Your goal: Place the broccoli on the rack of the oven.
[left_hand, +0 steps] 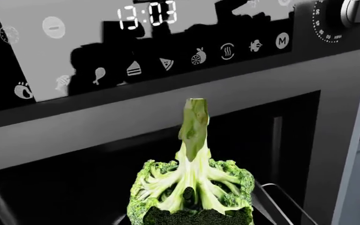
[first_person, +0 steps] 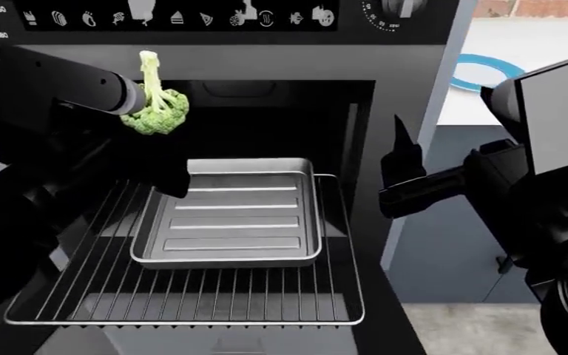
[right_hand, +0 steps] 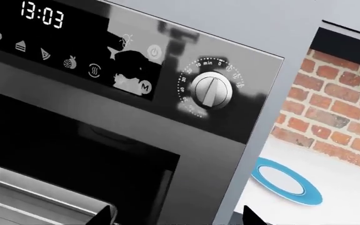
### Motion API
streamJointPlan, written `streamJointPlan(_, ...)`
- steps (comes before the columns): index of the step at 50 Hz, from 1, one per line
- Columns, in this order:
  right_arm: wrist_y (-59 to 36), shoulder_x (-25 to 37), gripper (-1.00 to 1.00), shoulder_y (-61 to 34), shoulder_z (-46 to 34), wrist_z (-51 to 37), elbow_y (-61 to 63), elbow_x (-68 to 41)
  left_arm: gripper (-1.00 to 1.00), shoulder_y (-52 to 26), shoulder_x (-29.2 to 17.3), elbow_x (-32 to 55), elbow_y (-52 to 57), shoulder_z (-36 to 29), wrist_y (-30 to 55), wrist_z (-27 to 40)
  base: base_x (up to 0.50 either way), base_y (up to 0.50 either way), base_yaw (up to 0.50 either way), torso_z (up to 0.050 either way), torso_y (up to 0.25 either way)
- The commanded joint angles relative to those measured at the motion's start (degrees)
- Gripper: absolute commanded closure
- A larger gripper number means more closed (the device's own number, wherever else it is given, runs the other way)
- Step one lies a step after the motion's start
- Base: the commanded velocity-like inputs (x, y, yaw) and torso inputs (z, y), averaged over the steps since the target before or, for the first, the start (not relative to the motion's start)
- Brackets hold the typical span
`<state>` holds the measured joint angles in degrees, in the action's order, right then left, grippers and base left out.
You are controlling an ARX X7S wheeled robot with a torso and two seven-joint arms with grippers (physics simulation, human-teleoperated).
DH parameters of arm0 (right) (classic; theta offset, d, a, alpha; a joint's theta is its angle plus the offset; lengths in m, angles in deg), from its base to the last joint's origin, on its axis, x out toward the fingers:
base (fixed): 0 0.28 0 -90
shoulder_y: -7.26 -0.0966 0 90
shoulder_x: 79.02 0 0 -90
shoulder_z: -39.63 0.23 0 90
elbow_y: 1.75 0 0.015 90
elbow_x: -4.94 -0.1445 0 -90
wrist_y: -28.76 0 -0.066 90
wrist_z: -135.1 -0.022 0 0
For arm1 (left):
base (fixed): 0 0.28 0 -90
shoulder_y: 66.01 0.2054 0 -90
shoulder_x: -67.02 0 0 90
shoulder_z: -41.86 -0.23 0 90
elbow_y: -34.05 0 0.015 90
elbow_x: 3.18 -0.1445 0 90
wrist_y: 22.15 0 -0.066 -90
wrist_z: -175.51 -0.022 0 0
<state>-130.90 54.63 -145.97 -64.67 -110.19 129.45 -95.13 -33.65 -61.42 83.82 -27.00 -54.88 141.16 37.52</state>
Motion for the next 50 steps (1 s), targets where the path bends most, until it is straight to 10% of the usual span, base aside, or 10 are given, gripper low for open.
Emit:
streamJointPlan(1,0.9,0.3,-1.00,1.7,0.8,1.7,0.1,1.7,1.00,-1.0,1.8,-1.5,-1.9,-2.3,-0.7,-2.2,0.00,0.00,0.00,0.000,0.000)
streamJointPlan(50,3.7,1.2,-1.00,4.8,1.4,5.8,1.4,6.4,1.00,0.2,10.9,-21.1,-32.2,-18.1,-10.1,-25.5,0.00,0.00,0.00,0.000,0.000)
